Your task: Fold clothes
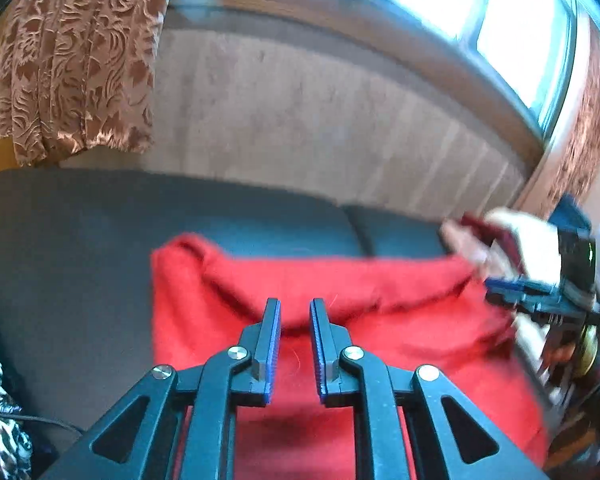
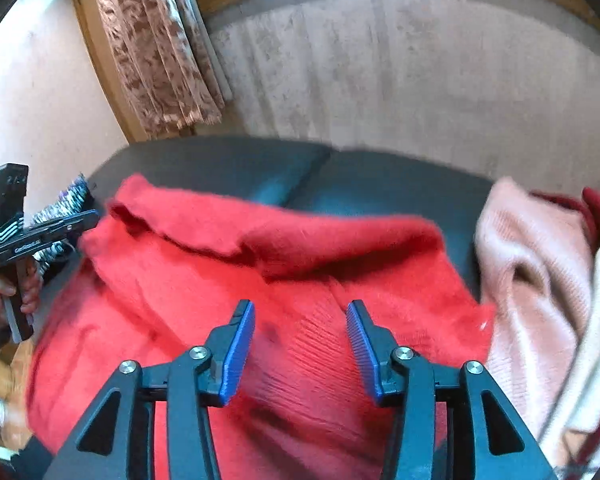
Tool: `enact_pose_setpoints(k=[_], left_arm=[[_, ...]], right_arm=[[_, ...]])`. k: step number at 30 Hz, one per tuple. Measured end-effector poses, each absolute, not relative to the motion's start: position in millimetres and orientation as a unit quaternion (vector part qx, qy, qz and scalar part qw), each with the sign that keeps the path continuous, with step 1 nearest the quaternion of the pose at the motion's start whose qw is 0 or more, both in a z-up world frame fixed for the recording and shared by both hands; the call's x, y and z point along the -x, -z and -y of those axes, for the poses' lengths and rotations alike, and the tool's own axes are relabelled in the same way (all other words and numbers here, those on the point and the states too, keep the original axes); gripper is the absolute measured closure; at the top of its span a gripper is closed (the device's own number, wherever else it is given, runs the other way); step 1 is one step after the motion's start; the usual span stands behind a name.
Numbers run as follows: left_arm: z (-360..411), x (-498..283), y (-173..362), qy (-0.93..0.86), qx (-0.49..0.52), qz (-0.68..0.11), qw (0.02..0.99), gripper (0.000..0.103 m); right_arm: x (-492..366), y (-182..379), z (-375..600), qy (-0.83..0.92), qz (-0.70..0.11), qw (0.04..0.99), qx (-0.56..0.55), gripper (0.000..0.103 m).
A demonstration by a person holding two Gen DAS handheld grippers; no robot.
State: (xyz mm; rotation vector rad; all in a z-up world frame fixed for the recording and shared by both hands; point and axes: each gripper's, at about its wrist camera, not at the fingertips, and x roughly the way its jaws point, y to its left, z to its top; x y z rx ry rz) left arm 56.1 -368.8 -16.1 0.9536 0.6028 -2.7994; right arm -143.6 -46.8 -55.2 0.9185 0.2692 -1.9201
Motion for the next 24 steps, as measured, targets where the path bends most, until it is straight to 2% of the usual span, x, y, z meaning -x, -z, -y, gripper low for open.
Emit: enact_pose_setpoints(k=[3, 6, 9, 10, 12, 15, 19, 24], left_arm=[[350.8, -31.5, 5.3, 0.929, -0.307, -0.199, 0.049, 0.087], [335.4, 1.1, 23.6, 0.921, -0.343, -0.173, 0.068, 0.087], [347.7, 20.3, 66.9, 0.892, -0.399, -0.185, 0.103, 0.085], [353.2, 16.2, 71.8, 0.897, -0.382, -0.199, 0.096, 0.085], [361.4, 13.6, 72.0, 0.894, -0.376, -0.227, 0.09, 0.085], [350.9, 18.0, 60.5, 0.892, -0.383, -0.213, 0.106, 0.088], [317.4, 27.3, 34.8, 0.916, -0.343, -0.199, 0.054, 0.084], [272.8, 58.9, 40.4, 0.92, -0.351, -0.173, 0.005, 0.084]], right_arm=[[145.2, 34.6, 59.5, 0.792, -0.077, 0.491, -0.355, 0.052], [154.1, 33.7, 80.8, 0.785, -0.047, 0.502, -0.36, 0.052], [164.0, 68.9, 102.1, 0.763, -0.049, 0.488, -0.422, 0.052], [166.2, 85.1, 105.0, 0.754, -0.052, 0.48, -0.445, 0.052], [165.4, 92.9, 94.5, 0.758, -0.03, 0.492, -0.428, 0.054], [165.3, 100.1, 81.0, 0.762, 0.003, 0.506, -0.405, 0.056], [169.4, 100.1, 74.6, 0.757, 0.032, 0.513, -0.403, 0.055], [177.7, 104.8, 52.8, 0.747, 0.125, 0.502, -0.418, 0.054]])
